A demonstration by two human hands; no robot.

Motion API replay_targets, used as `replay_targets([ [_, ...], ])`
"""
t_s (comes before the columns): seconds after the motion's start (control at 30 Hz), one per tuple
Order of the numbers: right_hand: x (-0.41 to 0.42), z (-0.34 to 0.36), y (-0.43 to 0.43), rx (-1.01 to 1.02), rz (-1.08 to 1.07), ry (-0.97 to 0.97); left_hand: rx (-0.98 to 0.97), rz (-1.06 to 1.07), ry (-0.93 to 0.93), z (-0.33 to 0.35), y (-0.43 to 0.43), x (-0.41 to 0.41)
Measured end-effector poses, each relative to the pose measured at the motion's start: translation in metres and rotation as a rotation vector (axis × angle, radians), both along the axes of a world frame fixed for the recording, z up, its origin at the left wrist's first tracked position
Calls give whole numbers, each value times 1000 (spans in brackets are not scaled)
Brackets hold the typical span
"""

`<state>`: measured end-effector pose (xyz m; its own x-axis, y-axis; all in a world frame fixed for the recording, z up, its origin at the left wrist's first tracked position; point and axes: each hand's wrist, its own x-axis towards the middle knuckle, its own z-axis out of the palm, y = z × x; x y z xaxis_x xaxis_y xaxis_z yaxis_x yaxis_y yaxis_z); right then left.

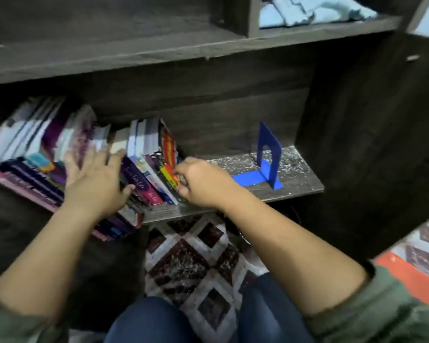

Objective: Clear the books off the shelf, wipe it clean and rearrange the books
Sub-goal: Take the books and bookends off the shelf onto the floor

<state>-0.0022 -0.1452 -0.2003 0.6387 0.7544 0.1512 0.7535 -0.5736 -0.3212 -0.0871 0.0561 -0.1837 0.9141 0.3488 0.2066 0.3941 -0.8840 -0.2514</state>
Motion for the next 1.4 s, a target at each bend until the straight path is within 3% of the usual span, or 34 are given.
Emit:
replay_targets([
  [0.2,15,3,63,-60,58,-157,9,-30,36,0,0,1],
  [0.4,20,-7,79,-50,57,-170,113,-35,-331,22,22,-7],
  [0.57,14,-13,78,-25,9,-162,118,100,-354,20,27,-5],
  [0.73,13,-11,81,-26,-18,-145,23,121,-633,28,27,-8],
  [0.93,12,-13,82,-17,-25,-145,109,197,-483,23,40,-14],
  [1.4,1,-5,70,39,-73,-65,118,205,-443,22,39,-13],
])
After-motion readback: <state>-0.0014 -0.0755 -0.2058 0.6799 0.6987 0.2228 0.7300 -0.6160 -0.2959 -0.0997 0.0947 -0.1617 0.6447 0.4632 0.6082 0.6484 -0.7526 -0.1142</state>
